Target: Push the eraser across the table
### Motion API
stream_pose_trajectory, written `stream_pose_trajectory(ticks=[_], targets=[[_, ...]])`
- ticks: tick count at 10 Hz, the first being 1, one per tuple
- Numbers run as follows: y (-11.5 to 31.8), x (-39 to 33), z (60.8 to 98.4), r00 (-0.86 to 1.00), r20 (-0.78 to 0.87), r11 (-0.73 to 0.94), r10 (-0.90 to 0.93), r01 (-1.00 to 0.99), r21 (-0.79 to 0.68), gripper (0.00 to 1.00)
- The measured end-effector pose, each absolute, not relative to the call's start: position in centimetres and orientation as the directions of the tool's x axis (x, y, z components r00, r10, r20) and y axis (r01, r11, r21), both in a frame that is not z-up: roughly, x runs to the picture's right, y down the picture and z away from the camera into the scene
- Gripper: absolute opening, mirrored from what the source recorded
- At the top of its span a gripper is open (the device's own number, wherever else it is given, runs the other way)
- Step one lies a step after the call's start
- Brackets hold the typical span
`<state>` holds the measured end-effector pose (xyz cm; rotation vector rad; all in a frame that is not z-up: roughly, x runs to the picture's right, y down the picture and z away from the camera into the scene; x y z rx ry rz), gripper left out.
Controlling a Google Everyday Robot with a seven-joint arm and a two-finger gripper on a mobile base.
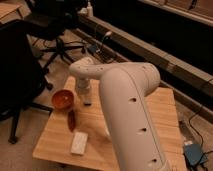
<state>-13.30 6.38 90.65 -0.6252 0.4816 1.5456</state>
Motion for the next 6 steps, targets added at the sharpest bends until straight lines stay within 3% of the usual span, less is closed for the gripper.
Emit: stream_pose_trajectory(ticks=[6], targets=[[6.3,-16.0,92.1,0.016,-0.653,-0.070,0.758,-0.992,-0.105,0.00]])
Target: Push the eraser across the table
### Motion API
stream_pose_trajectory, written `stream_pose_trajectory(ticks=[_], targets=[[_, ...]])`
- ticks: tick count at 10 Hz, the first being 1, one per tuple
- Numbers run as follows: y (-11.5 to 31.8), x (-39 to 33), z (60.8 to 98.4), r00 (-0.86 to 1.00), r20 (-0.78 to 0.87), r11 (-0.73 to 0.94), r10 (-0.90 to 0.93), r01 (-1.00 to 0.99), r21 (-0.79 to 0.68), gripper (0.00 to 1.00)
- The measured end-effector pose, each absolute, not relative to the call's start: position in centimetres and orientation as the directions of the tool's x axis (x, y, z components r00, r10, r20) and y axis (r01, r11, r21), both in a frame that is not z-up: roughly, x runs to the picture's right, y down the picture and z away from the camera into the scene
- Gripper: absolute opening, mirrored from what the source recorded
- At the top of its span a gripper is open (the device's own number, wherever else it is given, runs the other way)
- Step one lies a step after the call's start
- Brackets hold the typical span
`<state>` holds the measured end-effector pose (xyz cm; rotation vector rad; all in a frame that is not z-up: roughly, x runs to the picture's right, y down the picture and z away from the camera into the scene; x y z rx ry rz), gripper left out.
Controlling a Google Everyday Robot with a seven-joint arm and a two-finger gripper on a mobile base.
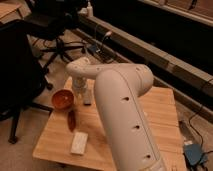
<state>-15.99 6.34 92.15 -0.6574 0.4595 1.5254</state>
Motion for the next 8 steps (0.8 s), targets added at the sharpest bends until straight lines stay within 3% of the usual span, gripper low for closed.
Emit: stream_pose_trajectory(ticks=[8], targets=[[6.6,-14.4,96.7,0.050,-0.666,0.037,0.744,-0.999,-0.033,0.00]])
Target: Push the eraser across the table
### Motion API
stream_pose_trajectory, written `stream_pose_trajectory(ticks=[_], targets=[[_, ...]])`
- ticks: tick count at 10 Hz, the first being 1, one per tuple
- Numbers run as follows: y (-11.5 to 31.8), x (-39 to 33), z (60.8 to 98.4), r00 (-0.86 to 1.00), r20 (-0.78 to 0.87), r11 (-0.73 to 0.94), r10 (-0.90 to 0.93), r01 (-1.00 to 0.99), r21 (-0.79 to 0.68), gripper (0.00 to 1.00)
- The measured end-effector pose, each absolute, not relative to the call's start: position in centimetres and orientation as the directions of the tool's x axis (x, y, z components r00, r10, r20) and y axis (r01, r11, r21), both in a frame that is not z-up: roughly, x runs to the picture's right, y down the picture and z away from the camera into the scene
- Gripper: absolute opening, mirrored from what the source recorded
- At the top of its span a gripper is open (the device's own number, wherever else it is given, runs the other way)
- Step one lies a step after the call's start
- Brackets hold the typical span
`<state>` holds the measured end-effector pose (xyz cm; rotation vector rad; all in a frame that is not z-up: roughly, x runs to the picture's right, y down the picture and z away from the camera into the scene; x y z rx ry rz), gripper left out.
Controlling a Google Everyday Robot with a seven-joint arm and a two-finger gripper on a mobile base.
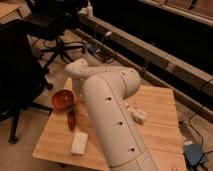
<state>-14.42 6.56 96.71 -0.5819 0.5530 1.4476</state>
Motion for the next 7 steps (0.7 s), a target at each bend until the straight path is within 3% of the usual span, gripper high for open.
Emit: stream_pose_trajectory(ticks=[7], targets=[[6.4,-9.4,97.8,-0.006,-0.682,0.062,0.731,-0.995,0.075,0.00]])
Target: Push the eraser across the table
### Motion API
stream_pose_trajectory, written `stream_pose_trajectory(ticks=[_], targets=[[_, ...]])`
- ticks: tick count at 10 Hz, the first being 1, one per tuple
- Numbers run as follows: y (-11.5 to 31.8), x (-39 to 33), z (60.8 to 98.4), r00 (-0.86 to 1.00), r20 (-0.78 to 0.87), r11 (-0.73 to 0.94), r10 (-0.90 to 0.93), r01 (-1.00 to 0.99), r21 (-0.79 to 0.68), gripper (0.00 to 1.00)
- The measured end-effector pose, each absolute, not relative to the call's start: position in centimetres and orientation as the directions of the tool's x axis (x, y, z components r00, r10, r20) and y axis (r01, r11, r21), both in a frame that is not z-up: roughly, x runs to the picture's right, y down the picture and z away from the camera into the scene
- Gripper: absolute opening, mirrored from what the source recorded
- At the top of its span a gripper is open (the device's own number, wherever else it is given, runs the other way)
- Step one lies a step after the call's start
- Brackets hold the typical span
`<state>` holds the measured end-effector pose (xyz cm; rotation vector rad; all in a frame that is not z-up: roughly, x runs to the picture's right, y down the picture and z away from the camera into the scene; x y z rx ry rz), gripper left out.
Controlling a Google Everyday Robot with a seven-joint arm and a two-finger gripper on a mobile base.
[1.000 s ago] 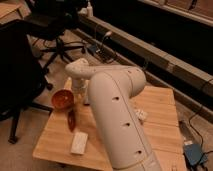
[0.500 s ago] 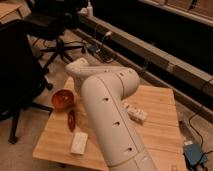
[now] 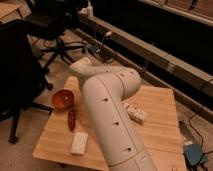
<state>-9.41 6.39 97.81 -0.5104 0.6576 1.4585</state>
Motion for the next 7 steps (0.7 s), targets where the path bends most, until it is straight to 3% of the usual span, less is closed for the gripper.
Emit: stream_pose_trajectory(ticks=[7], targets=[[5.8,-2.3,98.4,-0.103,-0.669,0.026,0.736,-0.983,0.180,0.00]])
